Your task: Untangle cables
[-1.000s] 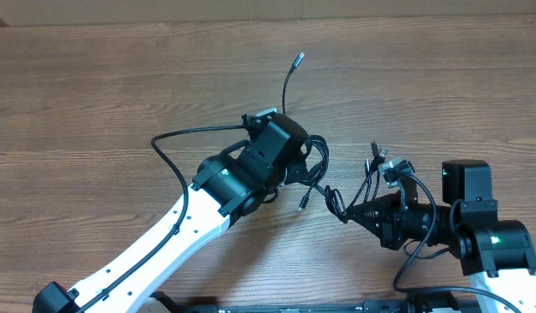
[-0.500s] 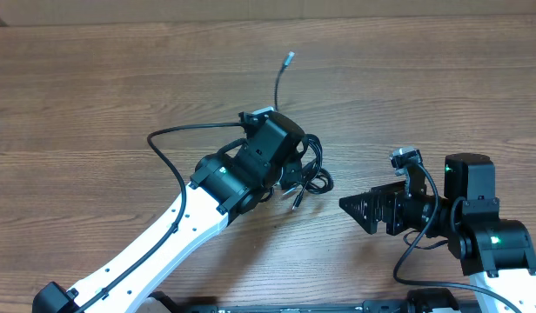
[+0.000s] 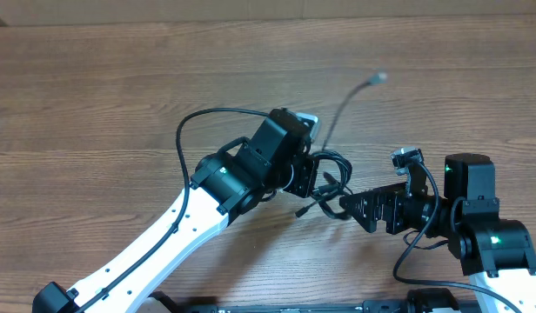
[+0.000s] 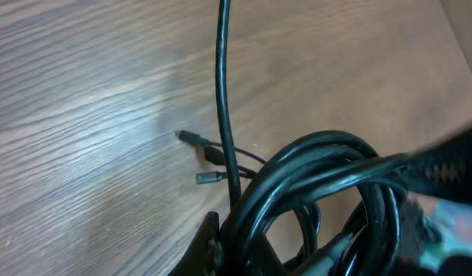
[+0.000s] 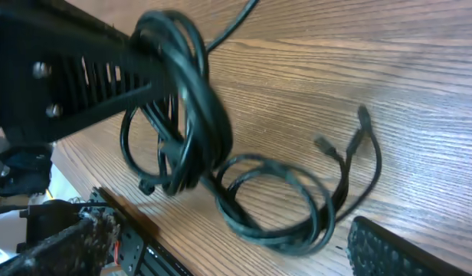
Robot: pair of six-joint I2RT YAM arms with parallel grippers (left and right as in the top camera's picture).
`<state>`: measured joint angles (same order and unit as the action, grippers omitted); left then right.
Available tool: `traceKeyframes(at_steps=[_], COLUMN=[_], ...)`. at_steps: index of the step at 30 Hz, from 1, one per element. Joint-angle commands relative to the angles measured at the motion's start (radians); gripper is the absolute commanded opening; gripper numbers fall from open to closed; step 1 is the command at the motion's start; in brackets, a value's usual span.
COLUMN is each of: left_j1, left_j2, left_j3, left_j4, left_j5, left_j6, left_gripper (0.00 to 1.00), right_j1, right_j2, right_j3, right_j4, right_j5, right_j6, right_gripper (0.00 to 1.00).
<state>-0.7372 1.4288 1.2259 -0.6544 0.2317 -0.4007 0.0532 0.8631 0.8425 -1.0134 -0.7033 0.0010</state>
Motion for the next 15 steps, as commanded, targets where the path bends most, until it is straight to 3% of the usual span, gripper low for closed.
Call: traceKeyframes(at_steps=[1,9,11,15], left_j1=[0.003,0.003,0.001,-0.01], left_j2=[-0.024,-0.024,-0.023,-0.023], left_j3=[0.026,0.026,0.026,0.026], left_j4=[0.009,0.055,0.068,0.074], left_j5=[0.094,0.203,0.239,0.24], left_j6=[0.122,0.17,0.17,0.169], left_gripper=[0.04,0.04,0.04,0.04], right_j1=[0.004,0.004,0.004,0.004], right_j2=[-0.005,-0.005,-0.005,-0.005], right_j3=[0.023,0.023,0.023,0.023], right_j4=[0.002,0.006,0.006,0.023], right_j5=[-0.018,-0.122,-0.166,-0.174], right_j6=[0.003,-0.061,-0.089,-0.088], right_gripper=[0.95,0.86,0.79,0.42])
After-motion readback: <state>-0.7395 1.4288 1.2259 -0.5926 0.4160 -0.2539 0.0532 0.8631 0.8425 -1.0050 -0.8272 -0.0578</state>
